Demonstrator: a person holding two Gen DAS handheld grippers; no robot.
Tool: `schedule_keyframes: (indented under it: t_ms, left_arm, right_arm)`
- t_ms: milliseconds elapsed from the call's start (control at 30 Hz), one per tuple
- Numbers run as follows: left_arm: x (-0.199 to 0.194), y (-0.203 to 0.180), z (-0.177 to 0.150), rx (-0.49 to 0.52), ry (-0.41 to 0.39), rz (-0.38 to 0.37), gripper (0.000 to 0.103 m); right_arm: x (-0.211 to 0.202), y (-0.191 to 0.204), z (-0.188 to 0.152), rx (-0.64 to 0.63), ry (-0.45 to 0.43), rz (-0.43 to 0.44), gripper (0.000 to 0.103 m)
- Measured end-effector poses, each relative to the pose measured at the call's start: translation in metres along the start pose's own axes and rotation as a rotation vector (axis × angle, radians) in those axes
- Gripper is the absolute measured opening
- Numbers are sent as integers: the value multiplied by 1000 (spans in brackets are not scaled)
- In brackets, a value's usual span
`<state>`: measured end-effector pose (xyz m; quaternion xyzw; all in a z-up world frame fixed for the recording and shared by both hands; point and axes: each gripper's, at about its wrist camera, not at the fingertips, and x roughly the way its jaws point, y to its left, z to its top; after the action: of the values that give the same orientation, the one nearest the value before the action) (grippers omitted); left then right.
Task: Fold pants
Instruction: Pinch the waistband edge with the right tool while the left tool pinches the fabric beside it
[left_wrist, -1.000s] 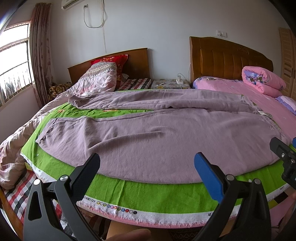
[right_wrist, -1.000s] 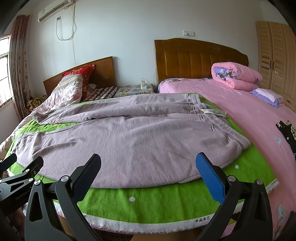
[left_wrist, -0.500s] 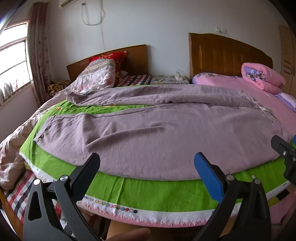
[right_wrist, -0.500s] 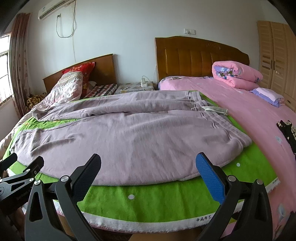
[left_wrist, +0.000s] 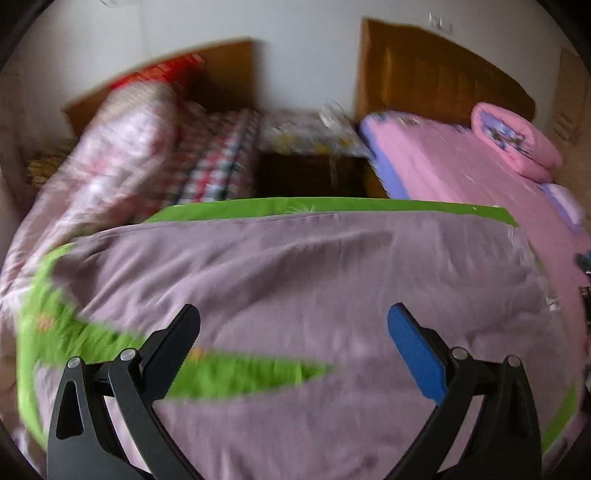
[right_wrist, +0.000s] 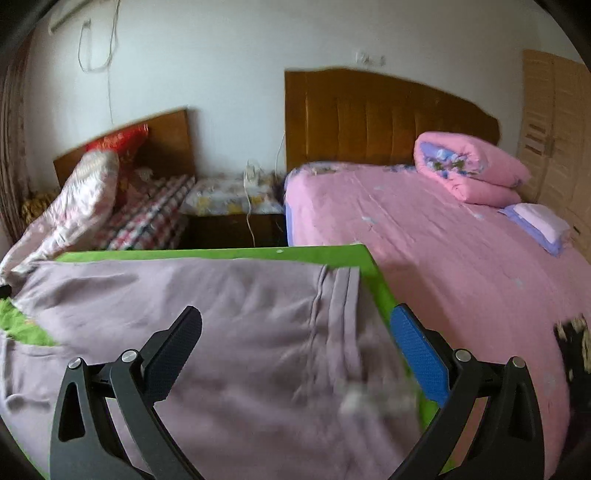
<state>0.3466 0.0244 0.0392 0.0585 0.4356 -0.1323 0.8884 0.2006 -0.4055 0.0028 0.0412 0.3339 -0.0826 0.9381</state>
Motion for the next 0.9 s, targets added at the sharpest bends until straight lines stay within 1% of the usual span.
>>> schedule_keyframes:
  t_ms: [33,67,100,133,167,200,233,300,367,400,433,467,500,533,600,633,667,700,733,767,800,867,900]
  left_arm:
    - [15,6,12,13,-13,1,101]
    - [32,11,25,61,-64,-12,101]
    - [44,13,33,117,-92,-31,101]
    - [55,12,37,168,-89,-46,101]
    - [72,11,43,242,-59,-72,101]
    - [91,9,48,337,-8,-120,101]
    - [102,7,50,391,18,-151,101]
    - [126,1,58,490,45,-181,101]
    - [139,-4,63,552,57,-219,100]
    - [148,-8,69,576,75,-263,100]
    - [155,-13,73,587,87,-288,100]
    - [164,-18,78,597,97,-303,98]
    - [171,-22,81,608,114,-334,95]
    - [176,-29,84,623,133,-382,92]
    - [187,-40,84,650,149,-433,91]
    - [193,-48,86,672,164,-461,86]
    - [199,-56,88,691,179,-491,79]
    - [202,-61,88,697,187,-509,75]
    - [208,-66,91,696,204,-534,70]
    - [213,-71,92,695,228,-561,66]
    - [218,-74,93,698,235,-570,66]
    - [223,-77,96,694,233,-584,66]
    - [224,-78,98,689,233,-594,66]
  right_arm:
    - [20,-5,6,-17,25,47,99]
    - [39,-9,11,-40,53,74,99]
    - [62,-10,15,-87,100,86,99]
    - [81,-9,19,-133,138,97,99]
    - [102,-7,22,-196,181,121,99]
    - [113,-4,24,-238,203,130,99]
    - [129,-2,27,-299,232,130,99]
    - [153,-1,34,-374,270,143,99]
    - [173,-7,45,-383,304,185,99]
    - [183,-12,51,-376,324,216,98]
    - [192,-15,55,-371,345,239,98]
    - [201,-19,57,-369,369,259,98]
    - [209,-21,56,-371,403,283,98]
    - [216,-23,55,-376,429,303,98]
    - [228,-30,51,-378,474,339,99]
    - [230,-31,53,-369,460,358,99]
    - [230,-32,54,-375,453,367,97]
    - [226,-32,54,-386,443,384,87]
    - [221,-33,55,-381,425,413,77]
    - [218,-34,55,-367,415,428,51]
    - [214,-34,56,-363,402,422,31]
    - [192,-24,55,-435,335,398,21]
    - [175,-17,52,-475,290,365,19]
